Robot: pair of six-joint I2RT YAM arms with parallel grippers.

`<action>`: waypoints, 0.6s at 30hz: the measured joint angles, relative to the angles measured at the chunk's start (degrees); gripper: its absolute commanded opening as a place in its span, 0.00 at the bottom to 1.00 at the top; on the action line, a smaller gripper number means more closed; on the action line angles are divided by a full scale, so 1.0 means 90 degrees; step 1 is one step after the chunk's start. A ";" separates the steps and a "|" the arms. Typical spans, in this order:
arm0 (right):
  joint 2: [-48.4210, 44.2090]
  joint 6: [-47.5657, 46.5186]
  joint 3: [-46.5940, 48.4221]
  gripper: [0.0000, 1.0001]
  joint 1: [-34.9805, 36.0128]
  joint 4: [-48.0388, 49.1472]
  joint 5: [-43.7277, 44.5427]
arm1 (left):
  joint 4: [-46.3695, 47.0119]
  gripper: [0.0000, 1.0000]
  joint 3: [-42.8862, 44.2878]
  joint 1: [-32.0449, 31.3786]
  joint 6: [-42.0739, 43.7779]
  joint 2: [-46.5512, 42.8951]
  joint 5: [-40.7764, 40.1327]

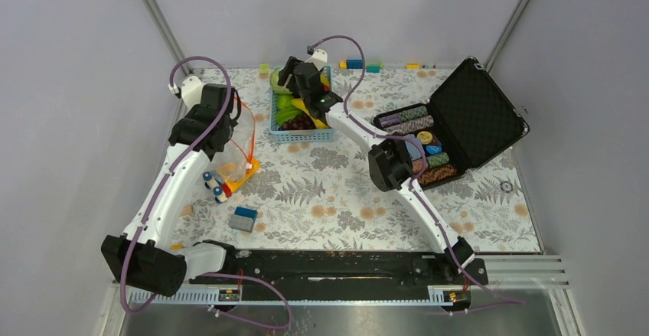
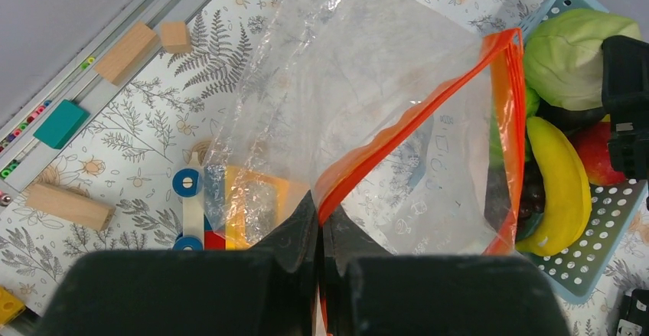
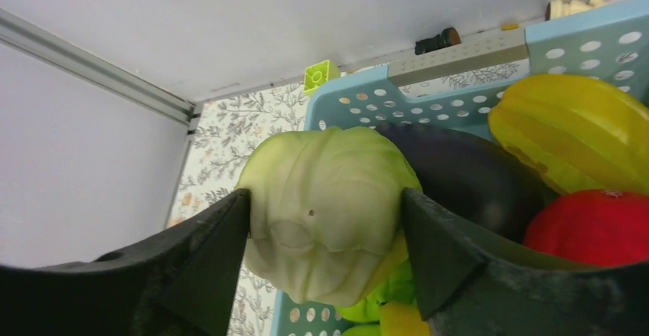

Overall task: Place the food in the zip-top bag and seal the zipper
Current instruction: Pick up the fake vegetable from the bin.

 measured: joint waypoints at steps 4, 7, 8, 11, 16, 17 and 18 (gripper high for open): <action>0.0017 0.0155 -0.0112 0.33 -0.0097 0.0192 -0.0223 | 0.0073 0.00 -0.0002 0.0002 0.0053 0.0000 0.0066; -0.0053 0.0282 -0.0495 0.14 -0.0143 0.0559 -0.0413 | 0.0121 0.00 -0.0002 0.0002 0.0092 0.0000 0.0199; -0.0102 0.0279 -0.0602 0.03 -0.0151 0.0636 -0.0457 | 0.0131 0.00 -0.0002 0.0002 0.0097 -0.0002 0.0270; -0.0420 0.0170 -0.1054 0.00 -0.0165 0.0692 -0.0580 | 0.0146 0.00 -0.0036 0.0007 0.0102 -0.0027 0.0512; -0.1634 -0.0362 -0.2582 0.00 -0.0165 0.0804 -0.0952 | 0.0095 0.00 -0.0087 0.0005 0.0085 -0.0124 0.1035; -0.1955 -0.0464 -0.2958 0.00 -0.0165 0.0894 -0.1010 | 0.0070 0.00 -0.0087 0.0005 0.0061 -0.0138 0.1120; -0.2373 -0.0583 -0.3495 0.00 -0.0165 0.1061 -0.1088 | 0.0029 0.00 -0.0087 0.0005 0.0034 -0.0158 0.1200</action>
